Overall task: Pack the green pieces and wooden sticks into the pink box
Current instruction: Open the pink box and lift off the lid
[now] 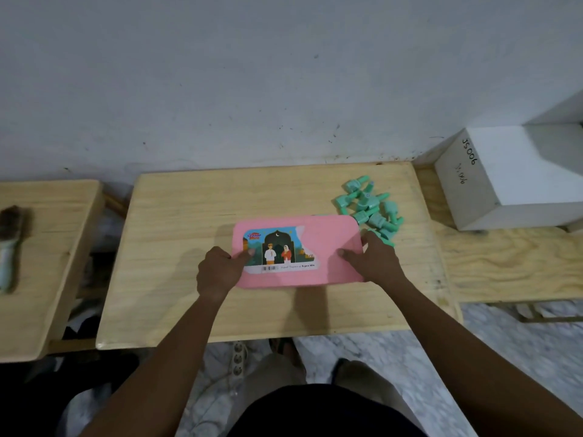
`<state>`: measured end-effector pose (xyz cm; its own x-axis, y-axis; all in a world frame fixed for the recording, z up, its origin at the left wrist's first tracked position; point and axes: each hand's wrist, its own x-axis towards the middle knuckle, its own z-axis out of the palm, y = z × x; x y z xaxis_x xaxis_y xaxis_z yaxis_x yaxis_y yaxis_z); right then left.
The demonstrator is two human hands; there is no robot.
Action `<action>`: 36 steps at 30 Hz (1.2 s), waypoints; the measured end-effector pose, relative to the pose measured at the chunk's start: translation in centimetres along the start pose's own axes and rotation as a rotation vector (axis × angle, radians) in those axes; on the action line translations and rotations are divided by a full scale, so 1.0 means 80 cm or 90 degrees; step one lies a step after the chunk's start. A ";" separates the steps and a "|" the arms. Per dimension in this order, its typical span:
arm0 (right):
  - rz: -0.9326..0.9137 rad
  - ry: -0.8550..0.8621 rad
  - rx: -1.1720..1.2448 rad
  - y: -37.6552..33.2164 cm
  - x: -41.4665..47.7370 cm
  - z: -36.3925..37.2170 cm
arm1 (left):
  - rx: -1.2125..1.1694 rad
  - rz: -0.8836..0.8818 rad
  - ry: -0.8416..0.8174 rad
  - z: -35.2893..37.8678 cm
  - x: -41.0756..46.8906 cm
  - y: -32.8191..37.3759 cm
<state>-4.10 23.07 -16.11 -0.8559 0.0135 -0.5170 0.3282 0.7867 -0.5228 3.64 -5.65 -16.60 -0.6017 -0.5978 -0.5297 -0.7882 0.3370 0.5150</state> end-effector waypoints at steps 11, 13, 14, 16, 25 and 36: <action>-0.044 -0.066 -0.060 -0.007 0.008 -0.018 | 0.135 -0.010 -0.049 -0.023 -0.006 0.038; -0.037 -0.086 -0.032 -0.005 0.007 -0.019 | 0.143 -0.011 -0.057 -0.027 -0.006 0.041; -0.032 -0.096 -0.021 -0.003 0.005 -0.017 | 0.138 -0.019 -0.064 -0.027 -0.005 0.038; -0.033 -0.095 -0.002 0.005 0.003 -0.010 | 0.054 -0.060 -0.099 -0.024 -0.006 0.027; 0.011 -0.059 -0.081 0.022 0.000 -0.006 | -0.027 -0.068 0.017 -0.005 -0.022 0.009; 0.074 -0.096 0.049 0.029 0.002 -0.004 | 0.074 -0.051 0.056 -0.001 -0.032 0.017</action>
<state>-3.62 25.07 -17.17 -0.7424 0.0042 -0.6700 0.4562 0.7355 -0.5009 4.10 -3.70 -14.51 -0.5262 -0.6860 -0.5025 -0.8462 0.3637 0.3895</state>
